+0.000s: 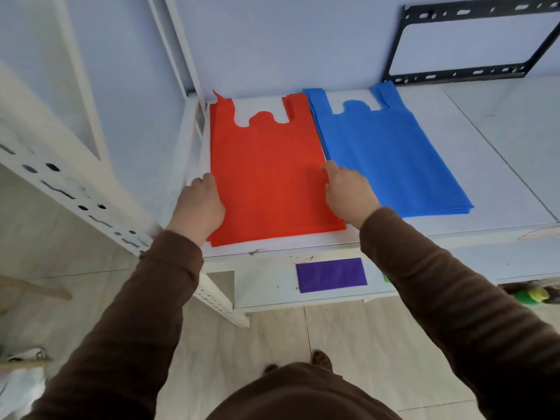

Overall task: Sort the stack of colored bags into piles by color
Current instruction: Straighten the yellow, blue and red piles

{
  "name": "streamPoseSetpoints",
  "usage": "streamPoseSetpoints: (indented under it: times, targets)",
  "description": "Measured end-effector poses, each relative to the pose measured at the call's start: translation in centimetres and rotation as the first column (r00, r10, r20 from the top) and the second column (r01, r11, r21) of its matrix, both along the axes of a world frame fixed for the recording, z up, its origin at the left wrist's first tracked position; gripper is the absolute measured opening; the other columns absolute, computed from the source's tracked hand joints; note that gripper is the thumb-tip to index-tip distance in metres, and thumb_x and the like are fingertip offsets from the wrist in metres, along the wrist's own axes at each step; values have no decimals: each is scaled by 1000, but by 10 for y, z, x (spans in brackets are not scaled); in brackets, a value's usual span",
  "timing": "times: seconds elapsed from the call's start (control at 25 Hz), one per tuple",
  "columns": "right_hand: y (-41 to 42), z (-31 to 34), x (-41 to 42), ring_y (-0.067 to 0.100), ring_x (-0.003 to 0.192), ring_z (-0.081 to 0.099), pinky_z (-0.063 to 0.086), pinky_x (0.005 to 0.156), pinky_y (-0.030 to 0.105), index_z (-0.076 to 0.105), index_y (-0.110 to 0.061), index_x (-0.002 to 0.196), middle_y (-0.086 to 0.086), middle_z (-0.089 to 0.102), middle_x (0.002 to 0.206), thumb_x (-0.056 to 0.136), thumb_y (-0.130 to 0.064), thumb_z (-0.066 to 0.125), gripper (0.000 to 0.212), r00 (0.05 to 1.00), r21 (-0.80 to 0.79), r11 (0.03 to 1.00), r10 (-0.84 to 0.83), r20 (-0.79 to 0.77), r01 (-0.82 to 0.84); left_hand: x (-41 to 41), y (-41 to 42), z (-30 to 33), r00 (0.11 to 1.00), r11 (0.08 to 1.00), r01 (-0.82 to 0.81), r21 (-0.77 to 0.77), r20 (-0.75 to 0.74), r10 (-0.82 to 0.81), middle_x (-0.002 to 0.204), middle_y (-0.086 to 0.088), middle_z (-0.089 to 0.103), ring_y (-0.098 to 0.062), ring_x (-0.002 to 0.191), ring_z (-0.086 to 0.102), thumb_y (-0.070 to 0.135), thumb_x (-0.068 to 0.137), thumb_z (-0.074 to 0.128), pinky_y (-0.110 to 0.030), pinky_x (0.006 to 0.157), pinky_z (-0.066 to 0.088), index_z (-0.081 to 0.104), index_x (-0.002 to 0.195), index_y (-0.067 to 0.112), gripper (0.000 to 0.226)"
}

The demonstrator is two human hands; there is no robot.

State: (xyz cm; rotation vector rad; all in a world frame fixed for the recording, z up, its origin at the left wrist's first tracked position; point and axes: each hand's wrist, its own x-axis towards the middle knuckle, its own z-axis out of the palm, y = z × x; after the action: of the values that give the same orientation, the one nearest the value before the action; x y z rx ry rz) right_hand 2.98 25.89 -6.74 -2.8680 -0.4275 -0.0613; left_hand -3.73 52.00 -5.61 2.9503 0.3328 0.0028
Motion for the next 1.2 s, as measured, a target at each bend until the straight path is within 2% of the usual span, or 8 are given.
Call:
streamPoseSetpoints:
  times: [0.16,0.28,0.48,0.56,0.8,0.92,1.08,1.2]
  targets:
    - [3,-1,-6,31,78,53,37,66,35,47,-5,123,17,62,97,87,0,42,36,1000,-11,1000,-25,1,25,63,-11,14,972,976,-207,-63,-125,198,136,-26,46,-41,126,44,7,93,39,-44,106,34,34,137,-5,46]
    - [6,2,5,37,87,58,38,69,38,45,-2,125,20,62,102,87,-1,43,38,1000,-8,1000,-24,-1,24,120,1,18,932,909,-355,-218,-159,325,149,-21,36,-37,137,35,16,95,42,-44,113,28,19,149,2,61]
    - [8,-1,19,42,98,56,43,80,43,43,-2,127,23,59,110,86,-3,43,41,998,55,998,-31,-53,34,170,21,6,939,910,-328,-254,-195,284,147,-22,40,-39,135,40,15,95,41,-42,111,33,20,148,-3,60]
    - [5,-2,18,42,99,54,42,80,43,43,-3,130,23,59,110,86,-4,43,43,998,85,996,-27,-58,32,160,14,9,941,923,-310,-226,-215,263,152,-21,32,-38,138,35,15,97,38,-42,115,29,8,151,-2,64]
    - [-28,4,-26,37,102,57,42,81,38,39,-13,139,15,61,115,93,-14,46,47,991,166,984,88,-101,-71,21,-11,-2,991,980,-125,-157,-66,116,138,-28,45,-47,121,48,11,91,41,-50,103,37,20,149,7,62]
    - [-38,3,-51,31,102,55,36,77,31,37,-16,143,11,59,115,95,-17,46,49,981,220,971,125,-147,-91,-35,-16,-12,997,974,-72,-213,9,75,150,-17,37,-39,131,42,20,96,40,-49,111,32,17,152,15,60]
    - [-32,2,-57,27,105,54,33,79,27,35,-17,146,10,56,128,95,-22,51,54,983,249,964,126,-134,-90,-56,-13,-13,999,906,-33,-422,22,46,159,-1,22,-25,142,32,40,93,53,-46,115,30,15,151,32,70]
    - [-36,4,-54,28,114,50,41,90,34,35,-23,146,8,44,147,88,-35,63,65,978,154,980,151,-142,-129,-59,3,-8,993,934,38,-355,-89,-74,162,9,6,-22,145,26,50,80,71,-47,115,31,16,149,44,88]
